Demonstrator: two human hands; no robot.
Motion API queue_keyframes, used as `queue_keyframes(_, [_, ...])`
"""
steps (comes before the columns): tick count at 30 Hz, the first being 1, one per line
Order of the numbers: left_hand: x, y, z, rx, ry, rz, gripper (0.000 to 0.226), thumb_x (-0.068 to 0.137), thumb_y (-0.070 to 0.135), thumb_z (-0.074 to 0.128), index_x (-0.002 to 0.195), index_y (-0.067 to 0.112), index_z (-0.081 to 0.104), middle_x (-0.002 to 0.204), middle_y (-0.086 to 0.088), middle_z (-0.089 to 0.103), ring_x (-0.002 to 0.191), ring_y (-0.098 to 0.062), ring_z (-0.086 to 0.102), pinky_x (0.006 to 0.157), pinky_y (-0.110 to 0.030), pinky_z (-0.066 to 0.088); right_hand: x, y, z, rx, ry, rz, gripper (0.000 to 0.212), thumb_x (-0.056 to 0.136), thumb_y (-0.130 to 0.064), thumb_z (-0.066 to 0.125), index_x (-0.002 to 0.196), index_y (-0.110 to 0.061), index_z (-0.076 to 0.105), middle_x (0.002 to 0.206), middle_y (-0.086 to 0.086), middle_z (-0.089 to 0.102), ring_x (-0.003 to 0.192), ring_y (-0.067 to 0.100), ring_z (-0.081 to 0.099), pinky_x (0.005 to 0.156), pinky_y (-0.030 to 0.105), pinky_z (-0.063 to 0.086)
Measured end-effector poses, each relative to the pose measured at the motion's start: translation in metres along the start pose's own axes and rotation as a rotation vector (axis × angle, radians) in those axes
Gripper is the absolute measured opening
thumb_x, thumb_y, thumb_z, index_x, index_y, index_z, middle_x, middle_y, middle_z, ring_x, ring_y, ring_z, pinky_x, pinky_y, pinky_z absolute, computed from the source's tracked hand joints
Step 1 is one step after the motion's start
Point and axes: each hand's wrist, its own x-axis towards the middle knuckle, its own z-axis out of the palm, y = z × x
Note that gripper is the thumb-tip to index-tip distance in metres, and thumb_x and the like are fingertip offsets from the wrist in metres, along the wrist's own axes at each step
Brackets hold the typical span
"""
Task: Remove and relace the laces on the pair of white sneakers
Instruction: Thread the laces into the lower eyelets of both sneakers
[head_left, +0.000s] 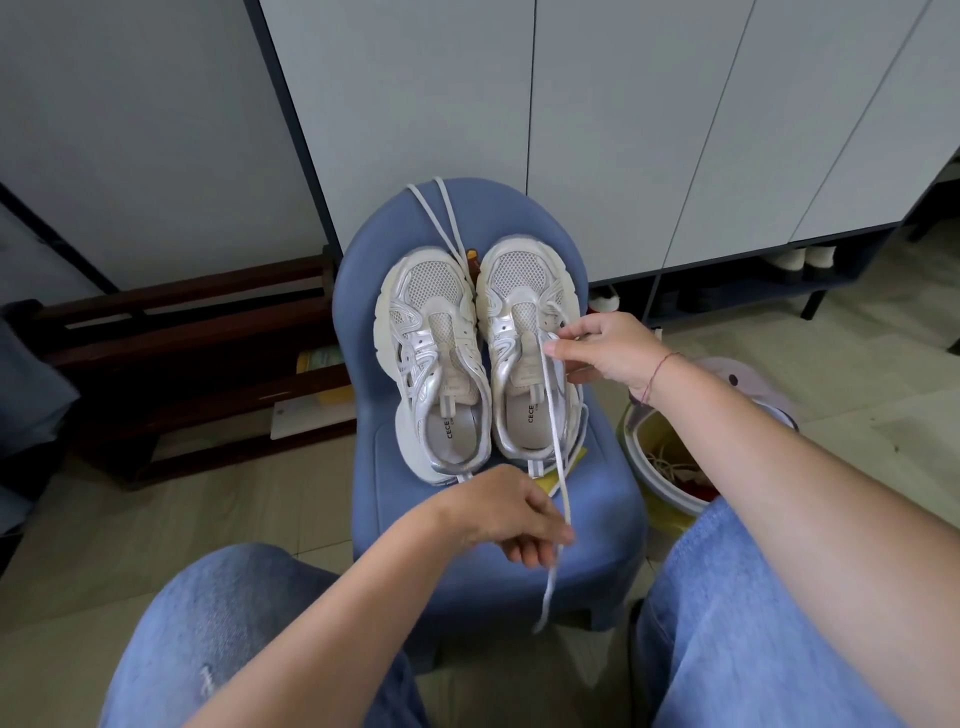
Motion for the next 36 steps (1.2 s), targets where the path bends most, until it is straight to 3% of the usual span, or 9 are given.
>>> queue_keyframes(4, [0.001,0.007,-0.012,-0.275,0.366,0.088,0.010,0.097,0.017,0.062,0.094,0.008,0.066,0.055,-0.001,0.061,0.040,-0.007,0.050,0.043,-0.017,0.041,-0.002,-0.001,0.001,0.007,0.004,0.001,0.019,0.078,-0.017,0.077,0.092,-0.011,0.066,0.095,0.015,0.069,0.076,0.017,0.066,0.076,0.032,0.059])
queue_keyframes(7, [0.008,0.016,-0.021,-0.433,0.498,0.147,0.009,0.100,0.018,0.056,0.101,0.012,0.063,0.053,-0.001,0.061,0.038,-0.008,0.049,0.040,-0.017,0.039,-0.002,-0.001,0.002,0.010,0.009,-0.004,0.018,0.078,-0.018,0.077,0.092,-0.012,0.066,0.096,0.015,0.069,0.080,0.019,0.067,0.078,0.033,0.058])
queue_keyframes(10, [0.020,0.024,-0.021,-0.503,0.510,0.149,0.015,0.101,0.019,0.056,0.105,0.007,0.063,0.053,-0.003,0.061,0.037,-0.009,0.050,0.038,-0.017,0.039,-0.002,0.000,0.001,-0.003,0.016,-0.004,0.024,0.078,-0.020,0.077,0.097,-0.011,0.067,0.098,0.014,0.069,0.083,0.019,0.067,0.076,0.032,0.059])
queue_keyframes(14, [0.033,0.029,-0.017,-0.530,0.530,0.135,0.016,0.098,0.016,0.061,0.086,0.007,0.065,0.053,-0.004,0.062,0.038,-0.009,0.052,0.039,-0.017,0.042,-0.003,0.000,0.001,-0.006,0.013,-0.005,0.019,0.077,-0.022,0.078,0.092,-0.015,0.067,0.097,0.012,0.068,0.083,0.017,0.066,0.073,0.029,0.059])
queue_keyframes(18, [0.035,0.028,-0.016,-0.518,0.518,0.135,0.018,0.095,0.011,0.063,0.078,0.004,0.065,0.054,-0.004,0.062,0.040,-0.008,0.053,0.041,-0.016,0.045,-0.001,0.000,0.001,-0.002,0.006,-0.006,0.019,0.078,-0.020,0.077,0.092,-0.014,0.067,0.094,0.011,0.068,0.081,0.017,0.066,0.075,0.030,0.059])
queue_keyframes(21, [0.032,0.027,-0.015,-0.516,0.496,0.144,0.020,0.096,0.010,0.063,0.077,0.003,0.065,0.053,-0.004,0.062,0.039,-0.008,0.053,0.041,-0.016,0.044,0.000,0.000,0.001,0.002,0.000,-0.004,0.027,0.077,-0.020,0.078,0.099,-0.008,0.066,0.090,0.010,0.068,0.075,0.015,0.066,0.075,0.031,0.059])
queue_keyframes(27, [0.027,0.021,-0.020,-0.480,0.533,0.130,0.020,0.096,0.011,0.063,0.077,0.004,0.065,0.060,-0.006,0.062,0.041,-0.006,0.054,0.043,-0.014,0.044,-0.001,-0.002,0.003,-0.030,0.001,-0.010,0.026,0.077,-0.022,0.078,0.095,-0.008,0.067,0.085,0.008,0.068,0.072,0.015,0.066,0.074,0.031,0.059])
queue_keyframes(36, [0.024,0.019,-0.011,-0.376,0.420,0.079,0.016,0.096,0.012,0.063,0.083,0.002,0.066,0.059,-0.004,0.064,0.042,-0.007,0.056,0.044,-0.015,0.045,-0.002,-0.003,0.003,-0.031,-0.003,-0.016,0.024,0.077,-0.021,0.078,0.094,-0.006,0.068,0.079,0.006,0.067,0.071,0.016,0.064,0.075,0.032,0.059])
